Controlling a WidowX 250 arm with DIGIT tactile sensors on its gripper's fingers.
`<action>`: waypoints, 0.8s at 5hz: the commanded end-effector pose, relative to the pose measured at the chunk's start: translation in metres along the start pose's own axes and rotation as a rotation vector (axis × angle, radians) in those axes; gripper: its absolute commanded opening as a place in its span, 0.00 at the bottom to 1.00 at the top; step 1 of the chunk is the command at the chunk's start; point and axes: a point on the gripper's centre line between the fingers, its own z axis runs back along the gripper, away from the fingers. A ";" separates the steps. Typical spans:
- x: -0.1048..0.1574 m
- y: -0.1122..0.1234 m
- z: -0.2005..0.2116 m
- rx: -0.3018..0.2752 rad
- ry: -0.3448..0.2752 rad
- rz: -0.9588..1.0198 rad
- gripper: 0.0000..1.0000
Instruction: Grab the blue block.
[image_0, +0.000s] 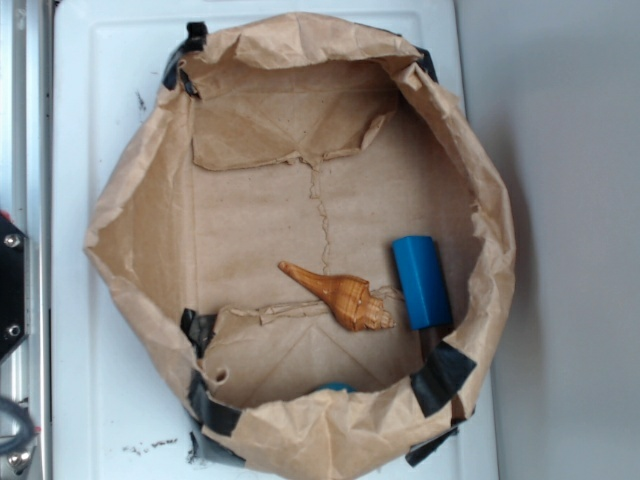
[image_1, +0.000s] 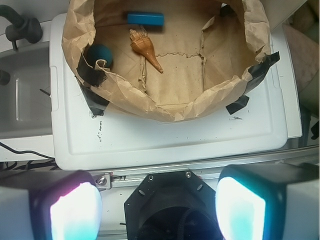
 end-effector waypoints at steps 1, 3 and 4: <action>0.000 0.000 0.000 0.000 0.000 0.000 1.00; 0.082 -0.007 -0.016 0.033 -0.080 -0.071 1.00; 0.104 -0.007 -0.036 0.093 -0.082 -0.179 1.00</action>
